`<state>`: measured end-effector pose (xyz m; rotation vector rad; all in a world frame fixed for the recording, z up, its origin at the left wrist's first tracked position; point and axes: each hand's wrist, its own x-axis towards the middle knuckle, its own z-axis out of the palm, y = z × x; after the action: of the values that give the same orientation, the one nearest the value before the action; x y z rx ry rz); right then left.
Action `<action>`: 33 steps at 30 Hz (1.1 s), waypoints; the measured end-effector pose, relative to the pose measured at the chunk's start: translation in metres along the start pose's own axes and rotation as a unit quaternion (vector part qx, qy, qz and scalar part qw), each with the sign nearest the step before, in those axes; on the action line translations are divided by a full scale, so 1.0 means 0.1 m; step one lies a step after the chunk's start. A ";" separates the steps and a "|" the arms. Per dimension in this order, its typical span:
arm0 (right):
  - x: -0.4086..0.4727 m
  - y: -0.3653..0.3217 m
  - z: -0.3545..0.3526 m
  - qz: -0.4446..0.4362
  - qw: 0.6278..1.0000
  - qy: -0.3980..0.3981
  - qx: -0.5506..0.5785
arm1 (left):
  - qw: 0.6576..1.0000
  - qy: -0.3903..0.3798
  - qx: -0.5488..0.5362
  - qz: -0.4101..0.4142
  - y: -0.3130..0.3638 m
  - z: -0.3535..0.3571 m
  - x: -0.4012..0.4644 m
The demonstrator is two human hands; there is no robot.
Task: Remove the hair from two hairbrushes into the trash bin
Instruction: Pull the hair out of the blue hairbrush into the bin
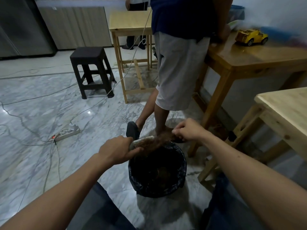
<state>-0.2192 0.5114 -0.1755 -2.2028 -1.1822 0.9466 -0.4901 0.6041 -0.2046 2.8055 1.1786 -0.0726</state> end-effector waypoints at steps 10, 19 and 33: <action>0.01 0.17 -0.18 0.070 0.997 -0.046 -0.002 | 0.997 -0.002 -0.043 -0.057 -0.23 -0.01 0.04; 0.08 -0.04 0.26 -0.044 0.996 -0.071 0.020 | 0.995 0.034 -0.074 -0.063 0.11 -0.18 0.13; -0.01 0.23 0.00 0.027 0.990 -0.123 -0.068 | 0.971 0.047 -0.171 -0.159 -0.06 -0.21 0.11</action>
<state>-0.2070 0.4981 -0.1904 -2.2848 -1.3369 1.2212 -0.4859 0.6184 -0.1851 2.3303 1.4900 0.2218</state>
